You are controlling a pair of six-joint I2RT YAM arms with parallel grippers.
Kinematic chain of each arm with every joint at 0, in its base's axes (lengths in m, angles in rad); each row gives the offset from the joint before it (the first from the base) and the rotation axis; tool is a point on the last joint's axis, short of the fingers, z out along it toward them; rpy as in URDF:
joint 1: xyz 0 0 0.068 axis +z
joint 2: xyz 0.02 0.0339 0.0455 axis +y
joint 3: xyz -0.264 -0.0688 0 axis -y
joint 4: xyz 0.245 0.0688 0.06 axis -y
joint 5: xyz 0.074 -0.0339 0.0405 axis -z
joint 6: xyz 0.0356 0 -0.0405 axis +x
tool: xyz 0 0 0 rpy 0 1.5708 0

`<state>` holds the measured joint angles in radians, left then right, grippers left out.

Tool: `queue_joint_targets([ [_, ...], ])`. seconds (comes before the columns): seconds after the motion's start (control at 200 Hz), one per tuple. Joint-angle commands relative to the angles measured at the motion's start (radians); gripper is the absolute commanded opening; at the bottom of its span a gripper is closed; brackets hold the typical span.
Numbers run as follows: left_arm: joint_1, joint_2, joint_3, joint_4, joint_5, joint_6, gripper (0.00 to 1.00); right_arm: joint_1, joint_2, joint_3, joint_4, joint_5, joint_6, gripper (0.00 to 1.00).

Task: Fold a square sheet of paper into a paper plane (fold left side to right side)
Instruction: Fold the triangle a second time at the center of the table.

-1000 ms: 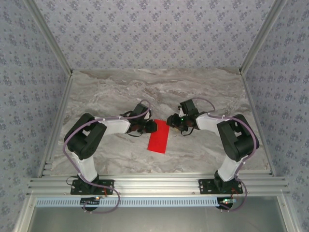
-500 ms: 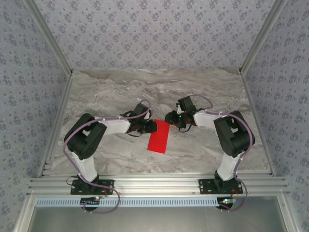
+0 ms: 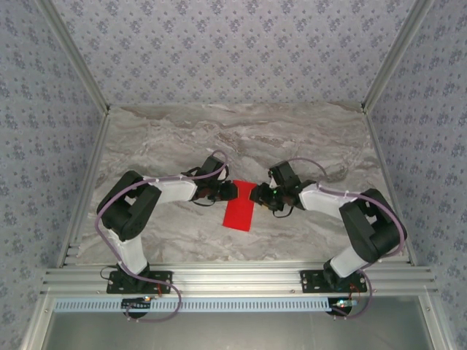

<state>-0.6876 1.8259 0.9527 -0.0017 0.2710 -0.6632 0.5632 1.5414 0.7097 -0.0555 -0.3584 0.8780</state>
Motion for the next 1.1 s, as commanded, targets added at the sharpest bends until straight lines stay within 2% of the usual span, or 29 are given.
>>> queue_joint_targets([
  [0.0, -0.009, 0.006, -0.004, -0.106, -0.023, 0.02, 0.24, 0.047, -0.042, -0.042, 0.003, 0.015, 0.093, 0.46],
  [0.265, -0.009, 0.002, -0.002, -0.112, -0.025, 0.021, 0.24, 0.114, -0.046, -0.07, 0.015, 0.039, 0.157, 0.46],
  [0.69, -0.01, 0.001, -0.001, -0.115, -0.026, 0.02, 0.24, 0.135, -0.009, -0.067, 0.057, 0.028, 0.182, 0.46],
  [0.929, -0.009, 0.003, 0.0, -0.116, -0.028, 0.022, 0.24, 0.138, -0.029, -0.064, -0.015, 0.093, 0.163, 0.46],
  [1.094, -0.009, 0.001, -0.001, -0.118, -0.028, 0.022, 0.24, 0.142, -0.015, -0.065, -0.001, 0.08, 0.167, 0.46],
])
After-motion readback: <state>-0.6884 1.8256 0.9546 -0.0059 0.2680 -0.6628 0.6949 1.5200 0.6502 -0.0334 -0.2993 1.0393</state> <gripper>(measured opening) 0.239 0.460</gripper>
